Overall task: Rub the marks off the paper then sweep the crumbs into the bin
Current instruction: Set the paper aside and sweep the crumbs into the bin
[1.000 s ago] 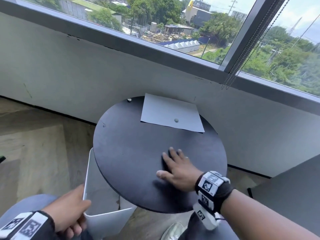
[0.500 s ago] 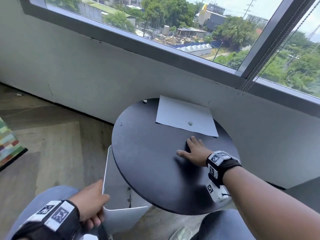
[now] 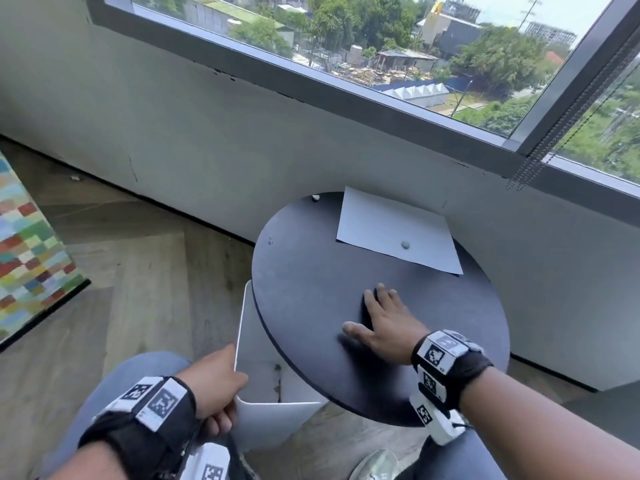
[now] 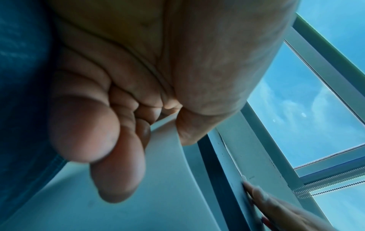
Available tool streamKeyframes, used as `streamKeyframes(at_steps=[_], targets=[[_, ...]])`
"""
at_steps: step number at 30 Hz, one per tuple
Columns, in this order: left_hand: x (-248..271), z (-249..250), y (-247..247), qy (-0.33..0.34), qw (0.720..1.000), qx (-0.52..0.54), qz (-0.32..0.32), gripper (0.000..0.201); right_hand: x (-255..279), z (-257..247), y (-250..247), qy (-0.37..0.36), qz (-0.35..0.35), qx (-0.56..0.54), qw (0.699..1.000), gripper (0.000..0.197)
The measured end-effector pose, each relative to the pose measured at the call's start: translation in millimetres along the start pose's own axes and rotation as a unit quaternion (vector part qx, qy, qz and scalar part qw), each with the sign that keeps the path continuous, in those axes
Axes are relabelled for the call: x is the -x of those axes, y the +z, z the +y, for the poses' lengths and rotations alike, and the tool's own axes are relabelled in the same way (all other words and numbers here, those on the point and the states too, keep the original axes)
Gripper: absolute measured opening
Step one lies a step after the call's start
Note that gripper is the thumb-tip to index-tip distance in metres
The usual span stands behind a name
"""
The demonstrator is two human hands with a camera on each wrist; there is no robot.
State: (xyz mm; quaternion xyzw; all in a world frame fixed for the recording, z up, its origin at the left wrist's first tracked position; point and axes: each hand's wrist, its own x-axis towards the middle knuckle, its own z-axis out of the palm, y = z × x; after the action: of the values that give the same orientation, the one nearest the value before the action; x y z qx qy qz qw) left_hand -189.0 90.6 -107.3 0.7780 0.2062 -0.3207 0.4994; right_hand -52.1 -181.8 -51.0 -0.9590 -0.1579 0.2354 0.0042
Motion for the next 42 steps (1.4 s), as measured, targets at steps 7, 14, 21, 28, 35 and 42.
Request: streamKeyframes(at_steps=[7,14,21,28,35,42], targets=[[6.7,1.1,-1.6,0.001,1.000,0.007,0.004,0.025,27.8,-66.6,11.4,-0.212,-0.046,-0.040,0.975,0.090],[-0.4,-1.1,-2.5,-0.002,1.000,0.009,0.002,0.036,-10.4,-44.3,-4.9,-0.063,-0.011,0.022,0.998,0.093],[-1.7,-2.0,-3.1,0.020,1.000,-0.004,-0.012,0.036,24.6,-83.2,13.5,-0.285,-0.002,0.031,0.958,0.086],[-6.1,-4.4,-4.2,0.013,1.000,-0.009,-0.013,0.038,1.2,-77.0,4.9,-0.190,-0.031,0.106,0.976,0.104],[-8.4,-4.5,-2.3,0.011,1.000,0.005,-0.021,0.035,2.3,-66.1,-1.4,-0.213,0.036,0.013,0.976,0.088],[-6.4,-3.8,-4.2,0.004,1.000,0.004,-0.025,0.039,-70.8,-25.4,-22.3,-0.021,0.025,0.012,0.999,0.090]])
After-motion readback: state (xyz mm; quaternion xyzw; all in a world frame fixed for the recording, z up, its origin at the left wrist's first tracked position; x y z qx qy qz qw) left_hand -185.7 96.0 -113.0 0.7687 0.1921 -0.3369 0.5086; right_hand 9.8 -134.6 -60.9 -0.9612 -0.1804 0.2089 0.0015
